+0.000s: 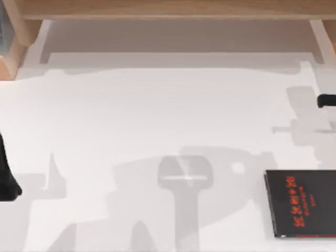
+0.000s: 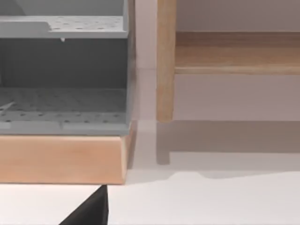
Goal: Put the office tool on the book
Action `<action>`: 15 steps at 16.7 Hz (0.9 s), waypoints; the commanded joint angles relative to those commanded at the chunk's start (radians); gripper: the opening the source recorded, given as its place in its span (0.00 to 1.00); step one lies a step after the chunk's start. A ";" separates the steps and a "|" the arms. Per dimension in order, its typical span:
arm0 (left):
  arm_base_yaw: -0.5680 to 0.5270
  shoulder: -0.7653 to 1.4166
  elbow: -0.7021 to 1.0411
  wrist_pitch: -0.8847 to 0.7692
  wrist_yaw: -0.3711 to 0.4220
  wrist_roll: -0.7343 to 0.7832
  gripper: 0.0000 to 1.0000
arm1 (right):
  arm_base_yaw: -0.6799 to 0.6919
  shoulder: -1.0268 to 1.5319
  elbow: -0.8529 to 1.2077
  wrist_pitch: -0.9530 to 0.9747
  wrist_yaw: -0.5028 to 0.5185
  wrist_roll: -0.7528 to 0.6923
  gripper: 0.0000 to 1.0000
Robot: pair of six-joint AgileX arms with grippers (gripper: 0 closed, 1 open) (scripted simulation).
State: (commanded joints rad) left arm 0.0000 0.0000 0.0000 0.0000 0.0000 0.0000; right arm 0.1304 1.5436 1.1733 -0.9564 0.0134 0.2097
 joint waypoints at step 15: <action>0.000 0.000 0.000 0.000 0.000 0.000 1.00 | 0.139 -0.066 -0.297 0.092 0.010 0.089 0.00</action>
State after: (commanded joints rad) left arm 0.0000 0.0000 0.0000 0.0000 0.0000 0.0000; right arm 0.2695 1.4775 0.8762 -0.8642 0.0237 0.2987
